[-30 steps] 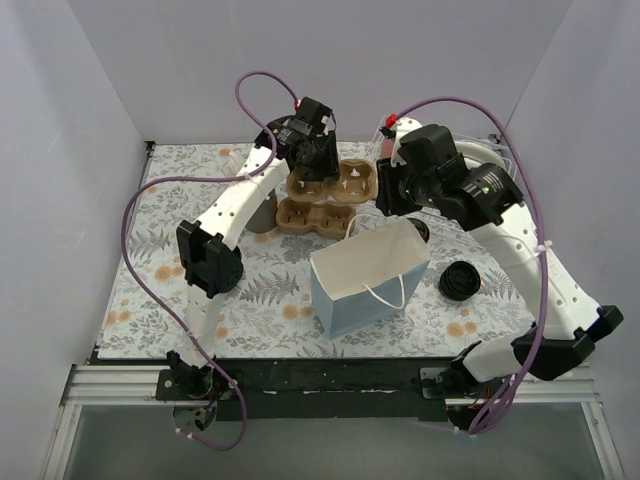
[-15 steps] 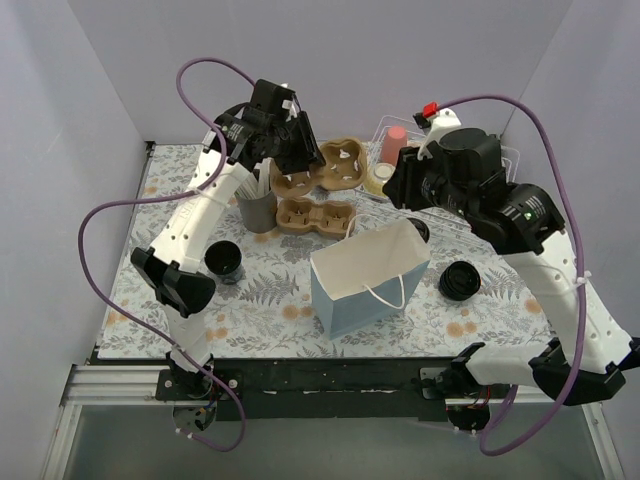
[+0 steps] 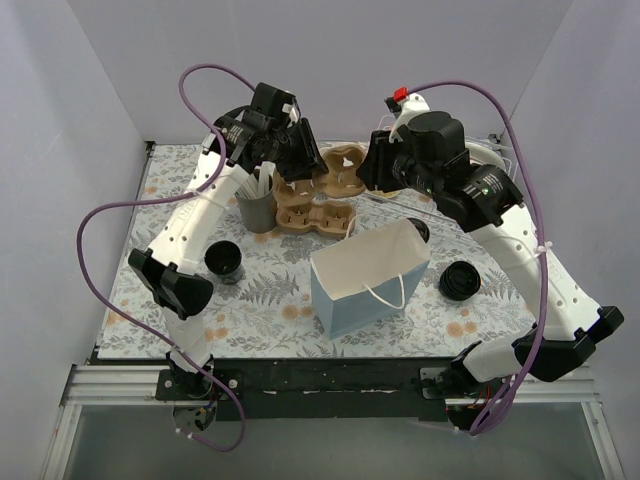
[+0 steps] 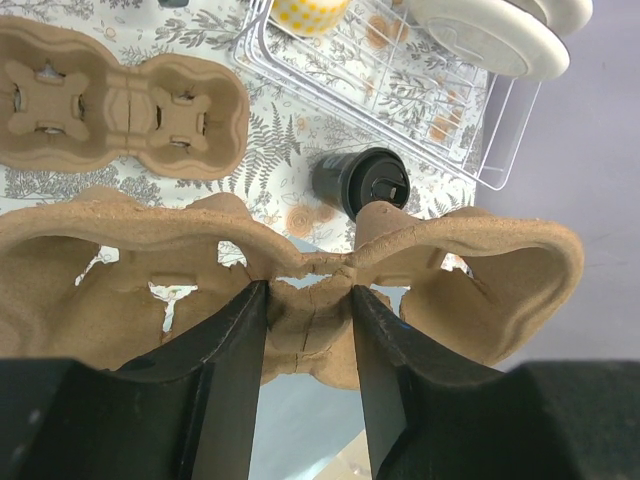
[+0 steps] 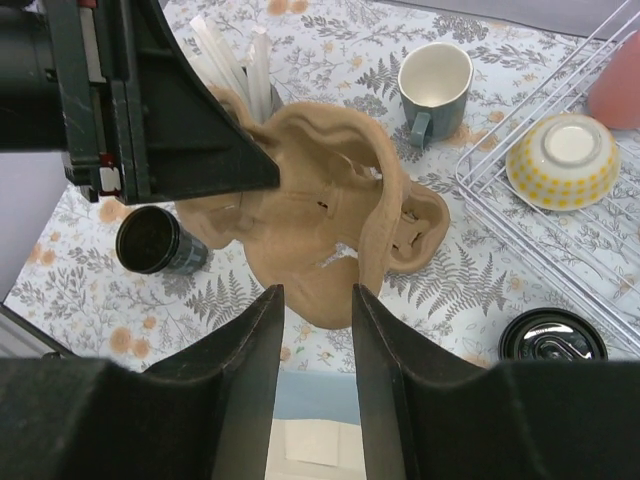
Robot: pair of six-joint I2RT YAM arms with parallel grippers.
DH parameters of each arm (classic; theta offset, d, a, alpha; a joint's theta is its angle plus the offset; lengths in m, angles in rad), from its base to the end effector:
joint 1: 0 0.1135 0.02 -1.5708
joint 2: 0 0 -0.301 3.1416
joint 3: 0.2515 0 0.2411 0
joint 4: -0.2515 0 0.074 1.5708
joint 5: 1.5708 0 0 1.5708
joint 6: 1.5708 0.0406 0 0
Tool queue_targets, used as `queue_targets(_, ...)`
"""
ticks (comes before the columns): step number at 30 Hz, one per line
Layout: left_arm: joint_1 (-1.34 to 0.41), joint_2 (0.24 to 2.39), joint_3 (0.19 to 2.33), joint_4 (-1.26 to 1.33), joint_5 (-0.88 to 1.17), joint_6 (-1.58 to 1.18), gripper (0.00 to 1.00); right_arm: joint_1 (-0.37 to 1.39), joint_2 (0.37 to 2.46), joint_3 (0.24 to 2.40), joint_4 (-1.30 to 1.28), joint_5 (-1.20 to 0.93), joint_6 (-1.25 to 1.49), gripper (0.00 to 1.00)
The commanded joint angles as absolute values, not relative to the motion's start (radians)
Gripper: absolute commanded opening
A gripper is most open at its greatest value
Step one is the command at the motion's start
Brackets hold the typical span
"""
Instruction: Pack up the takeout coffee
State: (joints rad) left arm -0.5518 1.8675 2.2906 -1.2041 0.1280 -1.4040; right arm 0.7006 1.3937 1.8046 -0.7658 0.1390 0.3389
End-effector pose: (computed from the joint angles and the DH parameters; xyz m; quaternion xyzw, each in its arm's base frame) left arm 0.3187 -0.2023 0.4715 -0.3583 0.8490 -0.3514 0.1656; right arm 0.2056 0.1660 0.5184 -0.1083 0.8126 0.2335 0.5229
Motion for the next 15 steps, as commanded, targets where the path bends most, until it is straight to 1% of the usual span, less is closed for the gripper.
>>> queue_targets(1,-0.549,1.787,2.27,-1.213,0.156,-1.41,0.36,0.701,1.391,1.859,-0.699,0.163,0.351,0.42)
queue_targets(4,-0.551,1.773,2.25,-1.21,0.156,-1.413,0.36,0.701,1.397,1.868,-0.715,0.19,0.351,0.46)
queue_targets(5,-0.549,1.772,2.244,-1.21,0.155,-1.413,0.36,0.701,1.399,1.873,-0.719,0.195,0.353,0.49)
queue_targets(7,-0.548,1.767,2.243,-1.209,0.155,-1.416,0.36,0.701,1.401,1.867,-0.719,0.199,0.348,0.51)
queue_targets(15,-0.549,1.759,2.238,-1.192,0.19,-1.44,0.34,0.701,1.41,1.827,-0.703,0.181,0.353,0.52)
